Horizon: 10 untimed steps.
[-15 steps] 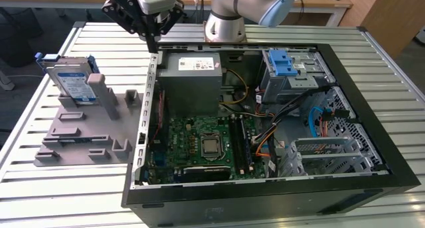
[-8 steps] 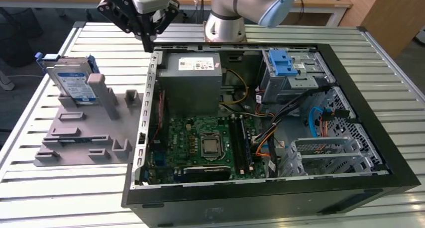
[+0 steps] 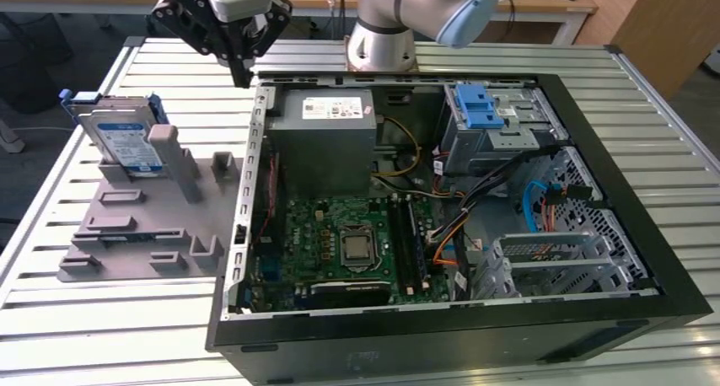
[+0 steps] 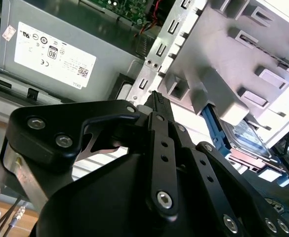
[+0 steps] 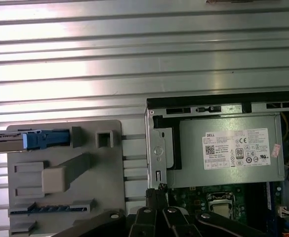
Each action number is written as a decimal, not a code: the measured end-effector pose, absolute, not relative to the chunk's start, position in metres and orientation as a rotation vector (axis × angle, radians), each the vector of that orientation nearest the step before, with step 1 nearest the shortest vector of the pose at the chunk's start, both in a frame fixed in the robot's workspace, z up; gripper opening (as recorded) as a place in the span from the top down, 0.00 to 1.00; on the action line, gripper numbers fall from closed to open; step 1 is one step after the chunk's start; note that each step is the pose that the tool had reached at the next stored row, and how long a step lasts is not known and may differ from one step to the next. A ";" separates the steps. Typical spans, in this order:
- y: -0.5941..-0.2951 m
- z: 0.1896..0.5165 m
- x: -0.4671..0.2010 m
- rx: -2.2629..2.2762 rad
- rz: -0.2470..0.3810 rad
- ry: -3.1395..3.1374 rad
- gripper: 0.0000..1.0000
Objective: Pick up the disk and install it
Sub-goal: 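Reach for the disk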
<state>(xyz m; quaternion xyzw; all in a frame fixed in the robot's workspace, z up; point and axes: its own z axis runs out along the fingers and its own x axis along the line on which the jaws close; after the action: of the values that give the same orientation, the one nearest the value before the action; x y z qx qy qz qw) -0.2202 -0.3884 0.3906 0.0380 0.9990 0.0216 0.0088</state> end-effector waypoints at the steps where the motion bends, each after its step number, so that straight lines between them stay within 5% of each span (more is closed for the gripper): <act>1: -0.388 0.391 -0.221 0.119 0.067 3.121 0.89; 10: -0.387 0.390 -0.231 0.119 0.067 3.121 0.89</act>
<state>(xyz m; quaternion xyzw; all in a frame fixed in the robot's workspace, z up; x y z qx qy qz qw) -0.2309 -0.3874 0.3903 0.0380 0.9990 0.0216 0.0088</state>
